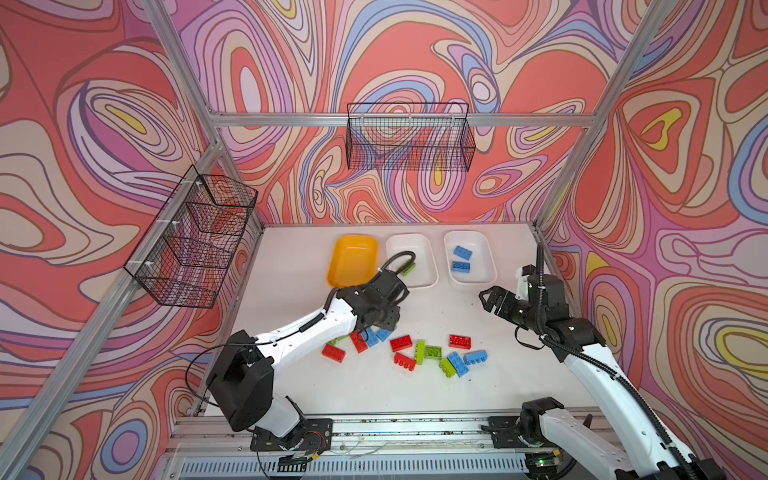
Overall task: Sort the legos into containers by color
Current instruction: 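Move the left gripper back to the pile and grasp another lime-green brick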
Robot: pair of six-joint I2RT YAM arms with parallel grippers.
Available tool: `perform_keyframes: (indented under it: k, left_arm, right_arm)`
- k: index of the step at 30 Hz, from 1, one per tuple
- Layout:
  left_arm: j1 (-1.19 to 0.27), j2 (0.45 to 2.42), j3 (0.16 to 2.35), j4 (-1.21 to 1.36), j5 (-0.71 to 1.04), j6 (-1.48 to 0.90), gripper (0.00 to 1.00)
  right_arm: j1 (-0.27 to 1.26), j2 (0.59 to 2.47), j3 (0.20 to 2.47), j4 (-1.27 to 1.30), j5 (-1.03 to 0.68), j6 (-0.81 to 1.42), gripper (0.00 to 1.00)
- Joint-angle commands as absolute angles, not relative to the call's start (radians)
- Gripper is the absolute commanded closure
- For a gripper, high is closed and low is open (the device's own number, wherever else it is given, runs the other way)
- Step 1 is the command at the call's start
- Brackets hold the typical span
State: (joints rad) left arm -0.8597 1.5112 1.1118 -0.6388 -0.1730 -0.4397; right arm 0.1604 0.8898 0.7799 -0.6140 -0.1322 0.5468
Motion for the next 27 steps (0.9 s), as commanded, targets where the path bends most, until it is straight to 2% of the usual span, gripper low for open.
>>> perform_keyframes:
  k: [1,5,12,27]
  left_arm:
    - [-0.962,1.503,1.080,-0.582,-0.184,-0.596,0.36]
    - [-1.056,1.572,1.121,-0.567,-0.206,-0.630,0.38]
    - [-1.113,1.697,1.194,-0.591,-0.202,-0.646,0.44]
    - [-1.119,1.846,1.262,-0.642,-0.213,-0.656,0.65]
  right_arm:
    - [0.166,0.851,0.746,-0.616,-0.150,0.570,0.02]
    - [0.167,0.818,0.759,-0.657,-0.147,0.568,0.02]
    - [0.166,0.769,0.771,-0.714,-0.117,0.561,0.02]
    - [0.166,0.767,0.760,-0.729,-0.091,0.542,0.02]
